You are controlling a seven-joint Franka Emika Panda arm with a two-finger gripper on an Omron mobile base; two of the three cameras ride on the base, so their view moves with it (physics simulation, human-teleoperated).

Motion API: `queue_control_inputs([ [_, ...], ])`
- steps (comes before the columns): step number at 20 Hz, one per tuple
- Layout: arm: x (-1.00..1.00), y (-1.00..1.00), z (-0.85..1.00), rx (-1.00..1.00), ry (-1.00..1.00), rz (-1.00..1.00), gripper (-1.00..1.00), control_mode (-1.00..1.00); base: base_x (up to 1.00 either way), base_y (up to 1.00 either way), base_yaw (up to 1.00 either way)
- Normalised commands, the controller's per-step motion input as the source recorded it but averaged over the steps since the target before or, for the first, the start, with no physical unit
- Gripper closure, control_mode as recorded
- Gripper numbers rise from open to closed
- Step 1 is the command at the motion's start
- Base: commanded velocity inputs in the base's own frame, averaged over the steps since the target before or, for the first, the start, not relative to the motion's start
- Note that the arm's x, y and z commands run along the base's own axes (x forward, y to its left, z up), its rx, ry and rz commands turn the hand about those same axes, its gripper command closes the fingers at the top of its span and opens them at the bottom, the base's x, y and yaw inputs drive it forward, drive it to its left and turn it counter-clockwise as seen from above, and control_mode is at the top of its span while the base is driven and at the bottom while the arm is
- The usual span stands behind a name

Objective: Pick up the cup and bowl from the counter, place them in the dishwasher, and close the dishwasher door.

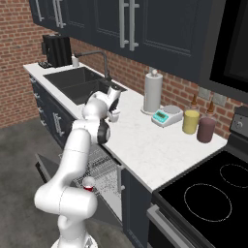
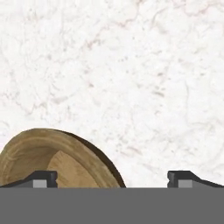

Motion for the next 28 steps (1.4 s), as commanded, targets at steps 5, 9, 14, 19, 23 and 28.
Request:
queue_control_inputs([
  [5, 0.13, 0.11, 0.00, 0.00, 0.13, 0.00, -1.00, -1.00, 0.00, 0.00, 0.00],
  [9, 0.00, 0.17, -0.08, 0.00, 0.12, 0.00, -1.00, -1.00, 0.00, 0.00, 0.00],
  [14, 0.00, 0.25, -0.16, 0.00, 0.16, 0.00, 1.00, -1.00, 0.00, 0.00, 0.00],
  [19, 0.00, 0.07, -0.01, 0.00, 0.10, 0.00, 1.00, -1.00, 0.00, 0.00, 0.00],
  [23, -0.21, 0.00, 0.01, 0.00, 0.04, 0.00, 1.00, -1.00, 0.00, 0.00, 0.00],
  [28, -0.87, 0.00, 0.16, -0.07, 0.00, 0.00, 1.00, -1.00, 0.00, 0.00, 0.00],
])
